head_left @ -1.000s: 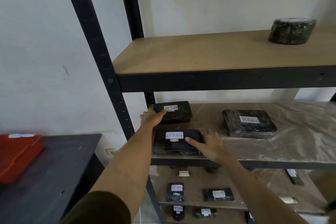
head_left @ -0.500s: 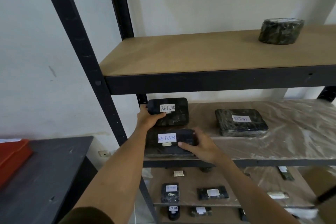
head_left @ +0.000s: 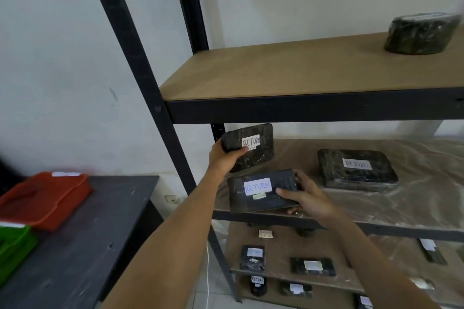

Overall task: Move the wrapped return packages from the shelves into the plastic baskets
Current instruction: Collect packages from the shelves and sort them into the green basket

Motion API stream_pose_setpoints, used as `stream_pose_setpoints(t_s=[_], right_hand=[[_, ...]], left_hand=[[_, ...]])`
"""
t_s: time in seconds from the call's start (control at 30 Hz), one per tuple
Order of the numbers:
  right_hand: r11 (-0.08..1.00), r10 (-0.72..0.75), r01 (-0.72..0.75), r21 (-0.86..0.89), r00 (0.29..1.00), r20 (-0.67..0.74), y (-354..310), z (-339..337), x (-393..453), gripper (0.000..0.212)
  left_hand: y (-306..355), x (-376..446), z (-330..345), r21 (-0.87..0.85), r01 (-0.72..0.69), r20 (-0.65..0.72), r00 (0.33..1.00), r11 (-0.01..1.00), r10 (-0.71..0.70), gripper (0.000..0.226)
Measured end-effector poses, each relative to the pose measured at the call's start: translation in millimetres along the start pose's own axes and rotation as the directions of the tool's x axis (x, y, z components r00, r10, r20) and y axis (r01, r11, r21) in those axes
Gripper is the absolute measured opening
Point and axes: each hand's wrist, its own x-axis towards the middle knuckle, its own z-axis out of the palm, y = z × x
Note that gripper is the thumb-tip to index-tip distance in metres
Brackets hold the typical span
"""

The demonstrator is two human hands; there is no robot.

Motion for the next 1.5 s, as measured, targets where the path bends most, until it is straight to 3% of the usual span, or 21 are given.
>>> stream_pose_setpoints(t_s=[0.23,0.3,0.37,0.43,0.5,0.6,0.73,0.87,1.0,1.23,1.43,1.5], right_hand=[[0.941,0.078,-0.034,0.336,0.99,-0.118,2.4,0.7,-27.9,0.038],[0.93,0.084,-0.002,0.368,0.974,-0.209,3.7,10.2,-42.9,0.047],[0.937,0.075,0.024,0.348,0.961,-0.267,4.3,21.0,-60.5,0.069],[0.962,0.06,0.03,0.272,0.947,-0.315,2.4,30.5,-83.1,0.074],[0.974,0.055,0.031,0.223,0.926,-0.373,1.7,34.7,-110.0,0.064],[0.988,0.068,0.003,0.156,0.894,-0.444,5.7,35.4,-160.3,0.066],[0.991,0.084,-0.01,0.132,0.819,-0.568,23.5,33.5,-239.1,0.054],[0.995,0.086,-0.03,0.094,0.74,-0.667,49.5,22.2,-323.3,0.069],[0.992,0.126,-0.079,0.098,0.654,-0.746,63.7,7.0,-405.5,0.045],[0.988,0.135,-0.134,0.078,0.499,-0.856,83.9,-58.0,-539.5,0.035],[0.988,0.11,-0.144,0.049,0.451,-0.886,94.8,-150.0,-649.1,0.051],[0.988,0.096,-0.155,0.027,0.459,-0.883,95.6,-183.9,-680.8,0.057]], left_hand=[[6.3,-26.5,-10.7,-0.144,-0.004,-0.016,1.0,0.99,0.002,0.054],[8.6,-40.0,-13.3,-0.179,-0.015,-0.003,1.0,0.984,0.015,0.055],[9.4,-55.1,-15.4,-0.196,-0.017,0.048,0.998,0.98,0.027,0.065],[9.0,-72.7,-16.7,-0.177,-0.046,0.099,0.993,0.983,0.064,0.079],[9.2,-93.7,-17.0,-0.145,-0.08,0.116,0.988,0.986,0.097,0.063],[11.6,-128.9,-14.9,-0.15,-0.086,0.142,0.984,0.985,0.108,0.028],[0.4,-167.1,3.3,-0.183,-0.007,0.267,0.962,0.983,0.057,0.032],[-9.5,-222.3,39.1,-0.191,0.068,0.398,0.917,0.979,0.014,0.031],[-12.6,-281.1,85.3,-0.177,0.091,0.512,0.859,0.98,0.013,0.041],[13.2,-387.4,199.1,-0.14,0.047,0.655,0.753,0.989,0.057,0.039],[45.5,-477.3,312.7,-0.14,0.051,0.703,0.708,0.989,0.063,0.063],[58.2,-506.5,349.5,-0.149,0.056,0.712,0.699,0.987,0.067,0.06]])
